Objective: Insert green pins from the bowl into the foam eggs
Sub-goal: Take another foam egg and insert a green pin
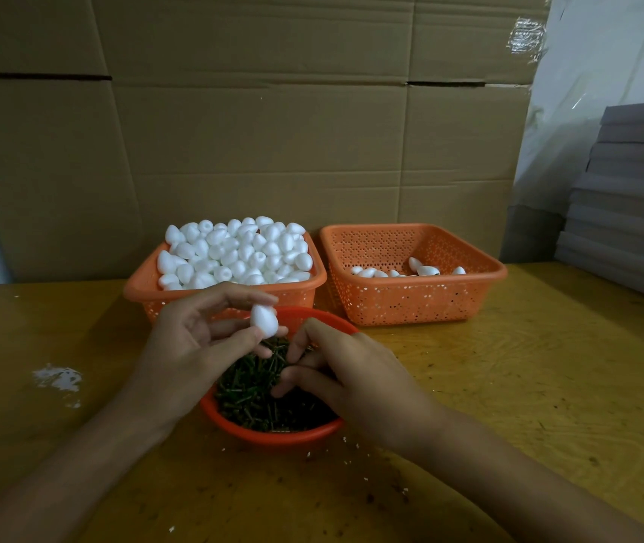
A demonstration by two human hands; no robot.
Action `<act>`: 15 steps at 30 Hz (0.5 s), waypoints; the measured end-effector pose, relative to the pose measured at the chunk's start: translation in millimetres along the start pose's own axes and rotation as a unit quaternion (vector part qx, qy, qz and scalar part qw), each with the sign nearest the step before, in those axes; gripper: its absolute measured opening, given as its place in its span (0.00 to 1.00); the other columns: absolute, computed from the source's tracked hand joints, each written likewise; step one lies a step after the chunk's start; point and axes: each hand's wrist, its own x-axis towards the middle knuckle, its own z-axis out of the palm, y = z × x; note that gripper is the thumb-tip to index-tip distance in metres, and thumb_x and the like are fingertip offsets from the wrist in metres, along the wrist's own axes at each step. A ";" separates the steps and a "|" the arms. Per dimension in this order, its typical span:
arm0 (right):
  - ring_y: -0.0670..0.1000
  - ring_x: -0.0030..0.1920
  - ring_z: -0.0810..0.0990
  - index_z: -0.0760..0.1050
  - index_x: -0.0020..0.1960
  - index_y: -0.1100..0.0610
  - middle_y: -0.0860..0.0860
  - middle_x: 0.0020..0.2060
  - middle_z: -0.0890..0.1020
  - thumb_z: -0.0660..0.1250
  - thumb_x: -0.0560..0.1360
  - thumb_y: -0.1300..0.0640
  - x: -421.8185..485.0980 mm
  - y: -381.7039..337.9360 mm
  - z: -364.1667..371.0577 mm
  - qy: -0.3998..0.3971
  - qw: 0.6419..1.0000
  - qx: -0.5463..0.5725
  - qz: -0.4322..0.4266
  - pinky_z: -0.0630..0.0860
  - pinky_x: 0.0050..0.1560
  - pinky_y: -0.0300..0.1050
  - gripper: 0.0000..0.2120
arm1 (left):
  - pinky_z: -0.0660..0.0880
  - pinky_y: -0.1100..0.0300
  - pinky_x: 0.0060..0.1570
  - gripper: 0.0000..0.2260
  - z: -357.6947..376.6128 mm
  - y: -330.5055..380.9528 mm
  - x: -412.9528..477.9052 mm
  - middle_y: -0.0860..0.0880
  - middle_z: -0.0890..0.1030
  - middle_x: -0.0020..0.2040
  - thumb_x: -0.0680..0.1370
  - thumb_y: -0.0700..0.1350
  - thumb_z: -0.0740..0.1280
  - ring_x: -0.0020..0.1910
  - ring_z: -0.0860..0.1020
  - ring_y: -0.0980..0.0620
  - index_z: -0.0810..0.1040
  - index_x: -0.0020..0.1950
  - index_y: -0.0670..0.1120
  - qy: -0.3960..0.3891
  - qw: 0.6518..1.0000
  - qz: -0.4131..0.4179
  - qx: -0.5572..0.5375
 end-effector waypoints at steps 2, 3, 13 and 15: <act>0.40 0.49 0.82 0.70 0.54 0.50 0.36 0.48 0.87 0.66 0.83 0.49 0.3 0.3 0.4 0.002 1.000 -0.003 -0.001 0.76 0.51 0.51 0.07 | 0.85 0.55 0.46 0.09 -0.6 -0.7 0.0 0.45 0.86 0.55 0.74 0.39 0.74 0.53 0.87 0.43 0.86 0.52 0.48 -0.002 1.000 -0.005 -0.003; 0.41 0.50 0.82 0.70 0.54 0.50 0.36 0.48 0.87 0.66 0.83 0.49 0.3 0.5 0.8 0.003 1.000 -0.003 -0.003 0.76 0.51 0.52 0.07 | 0.85 0.55 0.46 0.08 -1.1 -1.3 0.0 0.45 0.86 0.55 0.74 0.38 0.75 0.53 0.87 0.42 0.86 0.52 0.48 -0.002 1.000 -0.006 -0.002; 0.46 0.48 0.78 0.74 0.54 0.51 0.44 0.48 0.80 0.69 0.82 0.51 -0.3 3.2 4.0 0.046 0.998 -0.024 -0.035 0.76 0.48 0.54 0.06 | 0.84 0.57 0.44 0.11 -2.4 -4.2 0.9 0.43 0.87 0.53 0.74 0.38 0.72 0.50 0.87 0.43 0.86 0.52 0.51 0.002 1.000 -0.003 -0.008; 0.46 0.48 0.76 0.75 0.53 0.52 0.44 0.48 0.76 0.71 0.80 0.53 0.0 3.7 3.8 0.067 0.997 -0.024 -0.038 0.75 0.48 0.51 0.06 | 0.84 0.57 0.44 0.10 -2.3 -4.1 1.0 0.43 0.87 0.52 0.74 0.39 0.71 0.50 0.87 0.42 0.86 0.52 0.51 0.005 1.000 -0.005 -0.011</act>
